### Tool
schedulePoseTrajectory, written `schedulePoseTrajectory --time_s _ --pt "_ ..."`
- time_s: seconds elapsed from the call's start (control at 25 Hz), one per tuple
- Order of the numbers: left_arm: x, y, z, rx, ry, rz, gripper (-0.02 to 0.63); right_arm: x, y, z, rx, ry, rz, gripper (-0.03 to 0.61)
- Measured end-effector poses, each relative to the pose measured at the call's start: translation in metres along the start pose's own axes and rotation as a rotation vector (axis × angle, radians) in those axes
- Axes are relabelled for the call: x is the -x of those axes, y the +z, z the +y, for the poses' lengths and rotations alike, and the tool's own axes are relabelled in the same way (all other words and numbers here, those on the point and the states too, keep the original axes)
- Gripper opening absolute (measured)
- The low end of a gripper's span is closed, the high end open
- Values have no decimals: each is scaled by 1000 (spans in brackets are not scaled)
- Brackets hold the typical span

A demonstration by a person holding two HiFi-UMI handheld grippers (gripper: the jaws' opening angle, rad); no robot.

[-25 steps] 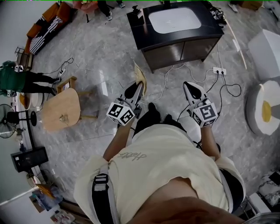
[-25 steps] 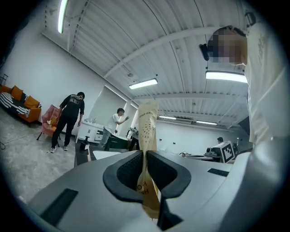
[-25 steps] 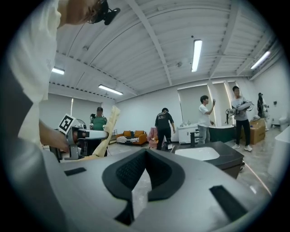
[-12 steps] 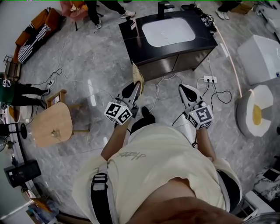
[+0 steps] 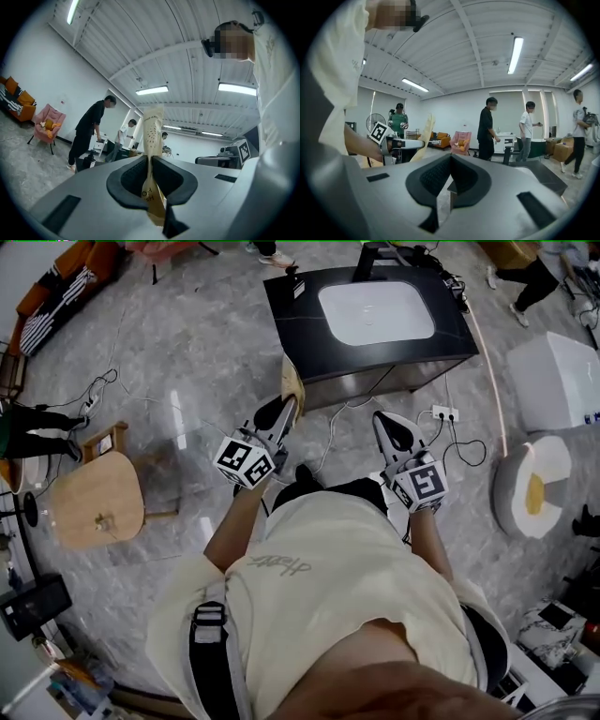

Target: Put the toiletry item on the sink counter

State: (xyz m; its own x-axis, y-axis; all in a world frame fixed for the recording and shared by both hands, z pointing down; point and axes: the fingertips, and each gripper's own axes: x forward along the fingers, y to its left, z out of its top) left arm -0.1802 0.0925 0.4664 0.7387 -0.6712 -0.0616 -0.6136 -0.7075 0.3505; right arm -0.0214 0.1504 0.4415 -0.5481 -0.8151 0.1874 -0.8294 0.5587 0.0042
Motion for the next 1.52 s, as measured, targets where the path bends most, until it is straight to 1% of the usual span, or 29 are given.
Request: schedulePoseTrajectory --time_s 0.16,0.28,0.4,0.52,0.68,0.88,1.0,1.16,1.32,1.52 --pt "1 -4 22 52 28 -9 35 -17 -5 3 37 13 55 -5" --pt "-4 -8 39 66 41 -1 35 -31 0 -8 30 6 56 -6" --pt "-16 -15 53 91 59 8 35 -43 -5 -18 28 23 74 -5" --pt "-33 -14 60 87 73 6 35 -58 -15 -34 5 51 87 -5" --pt "-60 -11 79 69 116 14 35 -92 -16 -62 -18 109 61 -5" --pt "-102 0 107 37 200 32 35 -138 -3 -117 -27 186 24 -5" --pt "-141 10 119 11 222 39 35 -163 3 -161 -43 211 2 -5" --pt "-195 29 134 -20 253 13 35 -195 -3 -215 -63 242 8 -5" --pt "-231 40 148 -12 290 -5 35 -222 6 -254 -111 284 -27 -5" --pt "-258 37 169 -8 356 20 35 -245 1 -291 -119 324 -26 -5"
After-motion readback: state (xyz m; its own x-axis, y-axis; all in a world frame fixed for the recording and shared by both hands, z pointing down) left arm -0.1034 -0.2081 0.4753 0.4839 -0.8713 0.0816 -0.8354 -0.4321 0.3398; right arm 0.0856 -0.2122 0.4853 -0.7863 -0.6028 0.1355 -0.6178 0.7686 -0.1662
